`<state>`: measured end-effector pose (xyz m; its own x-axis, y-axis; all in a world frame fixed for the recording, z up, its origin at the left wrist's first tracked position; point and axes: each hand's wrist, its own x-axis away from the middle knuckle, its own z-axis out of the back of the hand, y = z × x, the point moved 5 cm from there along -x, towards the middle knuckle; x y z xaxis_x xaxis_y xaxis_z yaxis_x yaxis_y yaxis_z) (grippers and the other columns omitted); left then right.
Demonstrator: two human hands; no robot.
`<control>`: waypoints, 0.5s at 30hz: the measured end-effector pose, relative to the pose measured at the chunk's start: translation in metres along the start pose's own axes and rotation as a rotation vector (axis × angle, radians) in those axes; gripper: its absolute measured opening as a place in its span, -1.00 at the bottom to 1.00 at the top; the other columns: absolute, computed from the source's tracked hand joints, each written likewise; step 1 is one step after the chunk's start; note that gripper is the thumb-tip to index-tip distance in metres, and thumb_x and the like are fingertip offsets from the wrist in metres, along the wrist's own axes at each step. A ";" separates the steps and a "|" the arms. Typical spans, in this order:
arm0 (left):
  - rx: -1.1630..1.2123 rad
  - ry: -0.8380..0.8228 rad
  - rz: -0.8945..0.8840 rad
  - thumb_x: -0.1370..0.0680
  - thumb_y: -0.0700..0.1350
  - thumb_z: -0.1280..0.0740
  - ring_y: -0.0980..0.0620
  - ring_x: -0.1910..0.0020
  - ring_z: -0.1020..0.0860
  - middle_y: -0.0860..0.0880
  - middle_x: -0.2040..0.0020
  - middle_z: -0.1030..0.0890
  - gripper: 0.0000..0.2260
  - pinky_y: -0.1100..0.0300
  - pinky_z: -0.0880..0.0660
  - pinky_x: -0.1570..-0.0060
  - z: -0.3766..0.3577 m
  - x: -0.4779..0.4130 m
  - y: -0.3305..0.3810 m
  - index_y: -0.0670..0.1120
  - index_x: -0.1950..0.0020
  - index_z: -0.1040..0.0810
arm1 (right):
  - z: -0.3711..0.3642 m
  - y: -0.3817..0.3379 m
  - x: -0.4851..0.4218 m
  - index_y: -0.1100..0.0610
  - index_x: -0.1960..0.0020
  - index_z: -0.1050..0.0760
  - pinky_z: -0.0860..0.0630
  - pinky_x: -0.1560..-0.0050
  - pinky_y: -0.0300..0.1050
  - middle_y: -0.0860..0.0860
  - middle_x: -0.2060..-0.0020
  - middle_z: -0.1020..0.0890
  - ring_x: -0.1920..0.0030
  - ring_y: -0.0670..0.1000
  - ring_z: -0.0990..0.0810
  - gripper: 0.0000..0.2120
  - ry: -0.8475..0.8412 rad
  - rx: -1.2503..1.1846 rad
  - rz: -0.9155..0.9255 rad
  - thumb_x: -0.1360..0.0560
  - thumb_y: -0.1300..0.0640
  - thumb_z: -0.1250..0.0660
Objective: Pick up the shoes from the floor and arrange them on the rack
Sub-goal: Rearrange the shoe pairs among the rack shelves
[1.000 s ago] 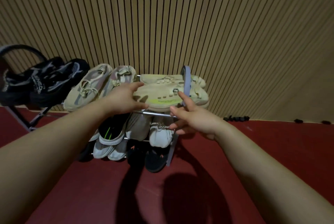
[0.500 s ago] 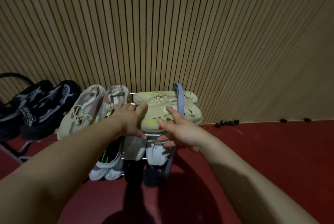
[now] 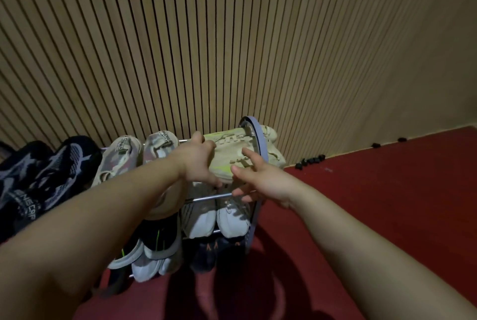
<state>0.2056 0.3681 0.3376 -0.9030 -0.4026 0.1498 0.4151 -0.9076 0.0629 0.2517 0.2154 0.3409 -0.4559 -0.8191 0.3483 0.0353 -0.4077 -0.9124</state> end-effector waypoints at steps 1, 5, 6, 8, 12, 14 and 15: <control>-0.009 -0.006 0.000 -0.24 0.32 -0.46 -0.15 -0.14 -0.46 -0.13 -0.24 -0.29 -0.10 0.06 -0.47 -0.12 0.003 0.000 0.000 -0.10 -0.42 -0.24 | -0.001 0.000 -0.001 -0.03 -0.55 0.10 -0.58 -0.01 -0.06 -0.07 0.01 -0.48 0.06 0.04 -0.63 -0.29 0.004 0.016 0.001 -0.57 0.01 -0.25; -0.038 -0.001 0.006 -0.22 0.35 -0.44 -0.10 -0.13 -0.49 -0.10 -0.25 -0.44 -0.13 0.03 -0.48 -0.11 0.006 0.004 -0.002 -0.07 -0.37 -0.27 | -0.004 -0.004 -0.006 -0.02 -0.55 0.13 -0.56 -0.06 0.04 -0.02 0.12 -0.54 0.07 0.07 -0.60 -0.28 -0.001 0.067 0.035 -0.57 0.04 -0.26; -0.041 0.012 0.008 -0.22 0.36 -0.43 -0.10 -0.13 -0.50 -0.09 -0.24 -0.47 -0.13 0.02 -0.48 -0.12 0.005 0.006 -0.003 -0.07 -0.37 -0.27 | -0.005 -0.005 -0.007 -0.01 -0.55 0.14 -0.55 -0.07 0.05 -0.02 0.15 -0.55 0.07 0.06 -0.59 -0.28 0.002 0.079 0.050 -0.58 0.05 -0.25; -0.036 0.040 0.009 -0.23 0.36 -0.42 -0.11 -0.16 -0.48 -0.11 -0.26 -0.47 -0.12 0.02 -0.46 -0.15 0.003 0.010 -0.003 -0.08 -0.39 -0.25 | -0.006 -0.008 -0.009 0.02 -0.55 0.14 -0.54 -0.09 0.03 -0.01 0.16 -0.57 0.06 0.05 -0.60 -0.28 0.013 0.131 0.088 -0.58 0.06 -0.25; 0.018 0.075 -0.002 -0.31 0.28 -0.44 -0.10 -0.32 -0.38 -0.11 -0.42 -0.32 -0.09 0.11 -0.35 -0.29 0.003 0.027 -0.015 -0.07 -0.49 -0.12 | -0.004 -0.005 -0.012 0.02 -0.55 0.13 -0.51 -0.14 -0.08 0.01 0.04 -0.59 -0.02 0.04 -0.62 -0.26 0.045 0.302 0.161 -0.56 0.03 -0.27; 0.056 0.076 -0.017 -0.33 0.25 -0.44 -0.04 -0.36 -0.32 -0.06 -0.46 -0.26 -0.08 0.13 -0.27 -0.32 0.009 0.041 -0.033 -0.04 -0.52 -0.06 | -0.003 -0.002 -0.014 0.00 -0.55 0.11 -0.50 -0.12 -0.13 -0.03 0.03 -0.57 -0.03 0.00 -0.60 -0.26 0.051 0.337 0.187 -0.56 0.01 -0.28; 0.083 0.074 -0.026 -0.32 0.26 -0.44 -0.02 -0.36 -0.31 -0.03 -0.46 -0.26 -0.07 0.13 -0.26 -0.32 0.014 0.049 -0.044 -0.02 -0.52 -0.05 | -0.003 -0.001 -0.015 0.00 -0.55 0.09 -0.50 -0.10 -0.15 -0.05 0.04 -0.56 -0.01 -0.02 -0.59 -0.27 0.054 0.342 0.205 -0.55 0.01 -0.28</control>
<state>0.1443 0.3899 0.3559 -0.9179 -0.3897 0.0741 0.3966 -0.9061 0.1474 0.2559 0.2294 0.3363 -0.4540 -0.8789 0.1464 0.4200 -0.3561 -0.8347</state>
